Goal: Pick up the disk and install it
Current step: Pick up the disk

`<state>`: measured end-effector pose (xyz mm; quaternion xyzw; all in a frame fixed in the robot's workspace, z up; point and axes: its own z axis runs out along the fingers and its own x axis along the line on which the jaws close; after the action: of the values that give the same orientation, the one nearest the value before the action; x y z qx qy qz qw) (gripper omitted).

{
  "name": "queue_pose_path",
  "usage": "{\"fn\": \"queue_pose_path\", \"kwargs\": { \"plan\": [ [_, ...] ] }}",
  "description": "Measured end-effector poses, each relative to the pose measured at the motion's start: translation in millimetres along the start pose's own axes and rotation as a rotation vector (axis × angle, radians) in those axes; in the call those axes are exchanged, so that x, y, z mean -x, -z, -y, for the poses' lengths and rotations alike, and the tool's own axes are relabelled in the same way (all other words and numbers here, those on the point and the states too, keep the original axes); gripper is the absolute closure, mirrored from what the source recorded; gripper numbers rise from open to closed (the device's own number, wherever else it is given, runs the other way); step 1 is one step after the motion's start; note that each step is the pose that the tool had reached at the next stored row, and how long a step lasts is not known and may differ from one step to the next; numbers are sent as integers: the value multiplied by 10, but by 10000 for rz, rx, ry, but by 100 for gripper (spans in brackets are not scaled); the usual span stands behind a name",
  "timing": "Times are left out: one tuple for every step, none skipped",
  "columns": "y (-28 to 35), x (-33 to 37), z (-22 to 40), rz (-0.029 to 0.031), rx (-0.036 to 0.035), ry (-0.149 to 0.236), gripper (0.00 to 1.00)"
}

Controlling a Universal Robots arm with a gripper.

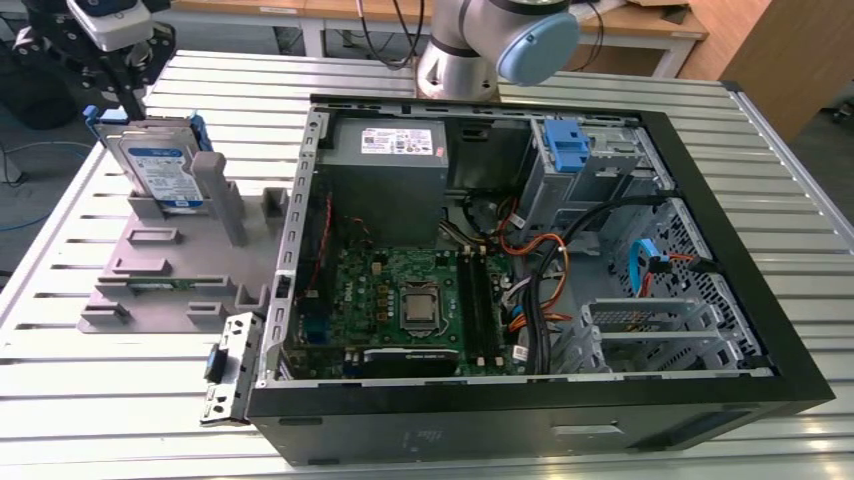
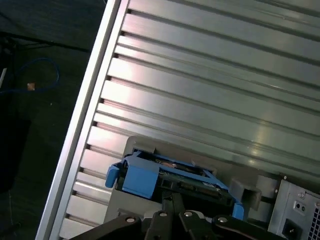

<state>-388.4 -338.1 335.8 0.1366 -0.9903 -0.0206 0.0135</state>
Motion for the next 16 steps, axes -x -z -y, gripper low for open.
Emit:
{"fn": "queue_pose_path", "kwargs": {
  "plan": [
    [0,0,0,-7,-3,152,89],
    [-1,0,0,-14,-7,305,89],
    [-1,0,0,-21,-10,462,89],
    [-1,0,0,-28,-13,622,89],
    [-2,0,0,-35,-17,795,89],
    [-2,0,0,-43,-20,965,89],
    [-3,0,0,-51,-24,1144,89],
    [-4,0,0,-58,-28,1313,89],
    [-4,0,0,-66,-31,1483,89],
    [-5,0,0,-73,-35,1652,89],
    [-5,0,0,-81,-39,1823,89],
    [-5,0,0,-89,-42,1993,89],
    [-6,0,0,-98,-46,2180,89],
    [-6,0,0,-105,-50,2349,89],
    [-7,0,0,-113,-53,2521,89],
    [-7,0,0,-121,-57,2690,89]
  ]
}}
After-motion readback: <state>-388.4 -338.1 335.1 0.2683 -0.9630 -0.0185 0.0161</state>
